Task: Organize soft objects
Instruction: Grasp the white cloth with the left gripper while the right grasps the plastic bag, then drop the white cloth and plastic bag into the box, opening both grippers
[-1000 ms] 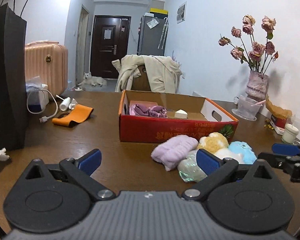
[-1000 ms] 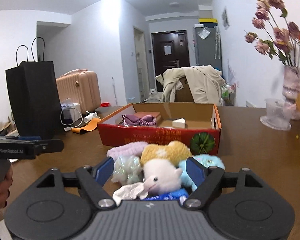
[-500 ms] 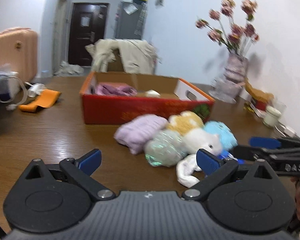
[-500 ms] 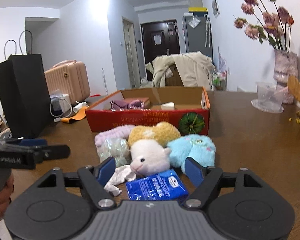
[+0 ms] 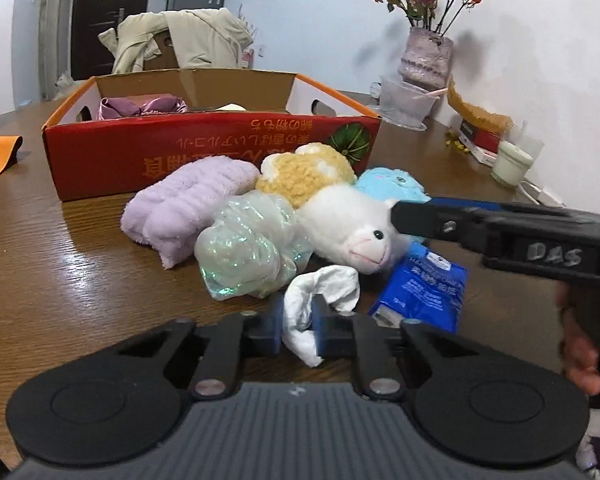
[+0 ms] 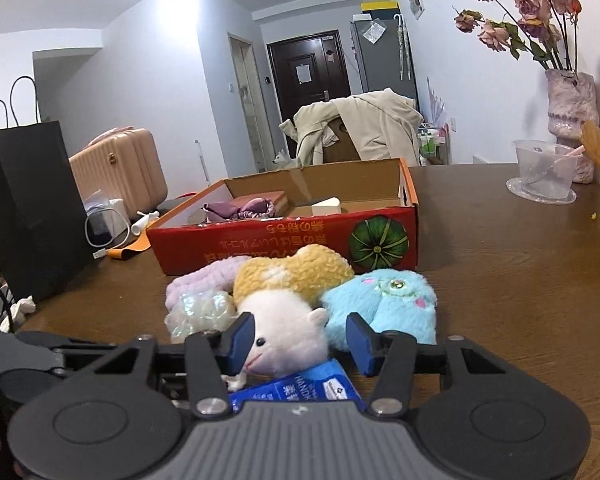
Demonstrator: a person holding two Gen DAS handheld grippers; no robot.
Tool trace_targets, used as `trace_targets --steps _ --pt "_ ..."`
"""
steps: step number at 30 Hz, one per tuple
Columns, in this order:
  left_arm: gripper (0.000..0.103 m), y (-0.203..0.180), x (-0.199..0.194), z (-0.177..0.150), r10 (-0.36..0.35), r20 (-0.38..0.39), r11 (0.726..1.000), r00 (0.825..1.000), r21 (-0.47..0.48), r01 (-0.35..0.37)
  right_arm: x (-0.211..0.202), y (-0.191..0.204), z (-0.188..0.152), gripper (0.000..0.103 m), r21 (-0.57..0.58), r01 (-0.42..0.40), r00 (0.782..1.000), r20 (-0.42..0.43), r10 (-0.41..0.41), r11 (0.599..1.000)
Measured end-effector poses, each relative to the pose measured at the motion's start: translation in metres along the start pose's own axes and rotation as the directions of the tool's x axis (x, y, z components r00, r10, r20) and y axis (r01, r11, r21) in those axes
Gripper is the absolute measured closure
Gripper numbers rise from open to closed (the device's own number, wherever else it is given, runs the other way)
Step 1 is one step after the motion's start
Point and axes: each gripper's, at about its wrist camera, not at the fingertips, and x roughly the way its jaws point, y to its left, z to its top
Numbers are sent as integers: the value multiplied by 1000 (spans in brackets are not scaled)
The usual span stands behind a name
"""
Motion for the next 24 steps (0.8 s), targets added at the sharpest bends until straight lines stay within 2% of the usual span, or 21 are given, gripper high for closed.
trace_targets --steps 3,5,7,10,12,14,19,24 --pt "94 11 -25 3 -17 62 1000 998 11 16 4 8 0 54 -26 -26 1000 5 26 999" --pt "94 26 -44 7 12 109 1000 994 -16 -11 6 19 2 54 -54 -71 997 14 72 996" --pt "94 43 -61 11 87 150 996 985 -48 -80 11 30 5 54 -80 -106 994 11 107 991" --pt "94 68 -79 18 188 201 979 962 -123 -166 31 53 8 54 -142 -131 991 -17 130 981" --pt "94 81 -87 22 254 216 961 943 -171 -220 51 71 6 55 -213 -108 993 -69 95 971" --pt "94 88 -94 25 285 228 950 931 -193 -244 63 83 4 56 -241 -89 994 -84 70 966" --pt "94 88 -104 29 286 253 952 924 -185 -244 62 96 1 76 -255 -84 994 -88 64 963" --pt "94 79 -104 28 254 263 962 931 -164 -217 29 90 2 79 -239 -120 991 -78 104 963"
